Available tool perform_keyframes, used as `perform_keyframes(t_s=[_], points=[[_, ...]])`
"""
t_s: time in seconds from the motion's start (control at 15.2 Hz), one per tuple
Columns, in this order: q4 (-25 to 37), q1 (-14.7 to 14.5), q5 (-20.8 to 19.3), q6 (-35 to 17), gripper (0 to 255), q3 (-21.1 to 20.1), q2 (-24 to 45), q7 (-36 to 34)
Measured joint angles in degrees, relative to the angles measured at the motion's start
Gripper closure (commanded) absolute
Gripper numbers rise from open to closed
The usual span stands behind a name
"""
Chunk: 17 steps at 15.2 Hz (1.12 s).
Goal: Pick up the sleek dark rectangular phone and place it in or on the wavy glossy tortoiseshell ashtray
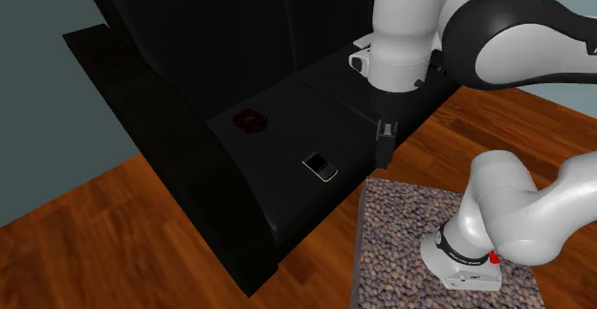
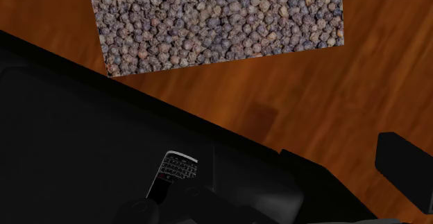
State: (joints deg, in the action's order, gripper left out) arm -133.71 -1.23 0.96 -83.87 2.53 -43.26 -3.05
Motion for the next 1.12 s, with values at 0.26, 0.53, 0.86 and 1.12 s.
perform_keyframes(t_s=[0.26, 0.53, 0.86, 1.12], points=[[-2.9, 1.0, -0.7, -4.7, 0, 0.7, 0.9, -0.4], [-6.7, 2.7, -1.6, -12.9, 0, 1.9, 3.3, -1.5], [-11.4, 4.6, -2.4, -25.9, 0, 3.4, 9.1, -3.2], [-13.2, 6.3, -2.9, -35.2, 0, 4.8, 14.4, -4.1]])
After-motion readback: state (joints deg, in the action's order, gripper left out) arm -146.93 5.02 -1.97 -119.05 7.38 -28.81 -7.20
